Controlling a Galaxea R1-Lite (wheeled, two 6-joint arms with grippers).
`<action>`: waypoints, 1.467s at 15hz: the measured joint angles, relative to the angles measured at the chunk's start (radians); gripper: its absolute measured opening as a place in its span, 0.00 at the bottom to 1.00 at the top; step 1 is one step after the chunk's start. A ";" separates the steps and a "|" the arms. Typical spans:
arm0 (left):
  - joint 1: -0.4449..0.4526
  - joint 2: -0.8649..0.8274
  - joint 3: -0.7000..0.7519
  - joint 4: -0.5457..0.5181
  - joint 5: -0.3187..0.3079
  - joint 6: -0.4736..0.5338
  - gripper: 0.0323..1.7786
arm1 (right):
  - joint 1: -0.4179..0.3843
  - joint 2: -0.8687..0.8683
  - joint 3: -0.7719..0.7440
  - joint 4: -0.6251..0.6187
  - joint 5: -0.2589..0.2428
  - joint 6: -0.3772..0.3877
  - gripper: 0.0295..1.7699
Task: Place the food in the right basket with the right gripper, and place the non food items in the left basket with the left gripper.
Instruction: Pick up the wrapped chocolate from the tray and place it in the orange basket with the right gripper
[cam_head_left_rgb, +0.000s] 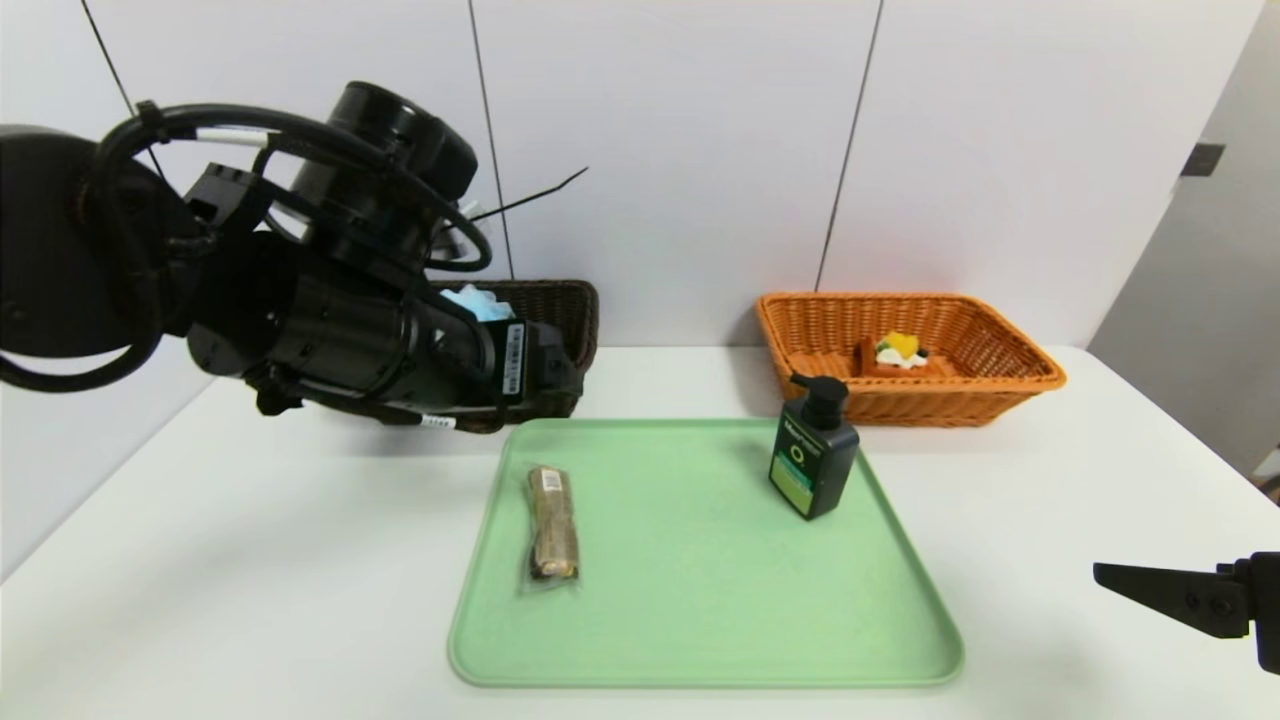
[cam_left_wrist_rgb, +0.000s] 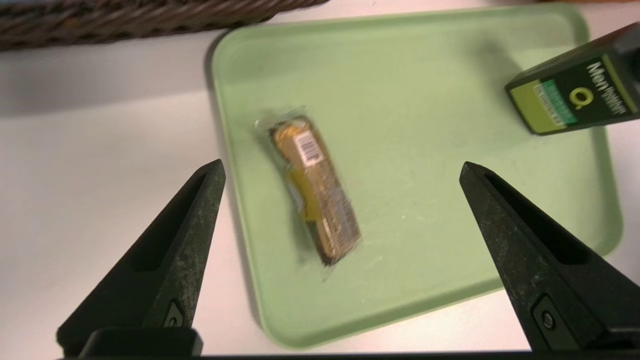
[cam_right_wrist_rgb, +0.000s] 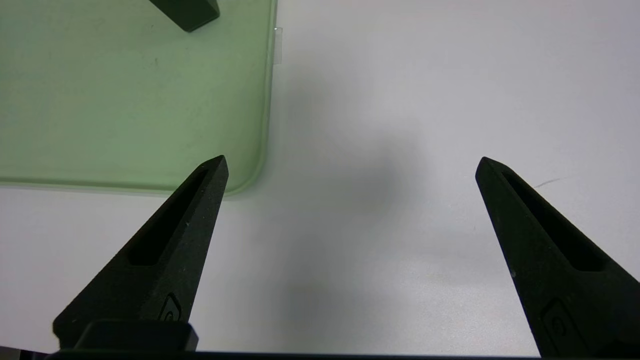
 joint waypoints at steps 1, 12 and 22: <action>-0.006 -0.022 0.025 0.009 0.011 -0.005 0.94 | 0.000 -0.001 0.000 0.000 -0.001 0.000 0.97; -0.010 -0.312 0.203 0.097 0.017 0.009 0.95 | 0.251 0.181 -0.412 0.092 -0.003 0.180 0.97; 0.083 -0.568 0.345 0.049 0.018 0.146 0.95 | 0.434 0.531 -0.804 0.103 -0.005 0.242 0.97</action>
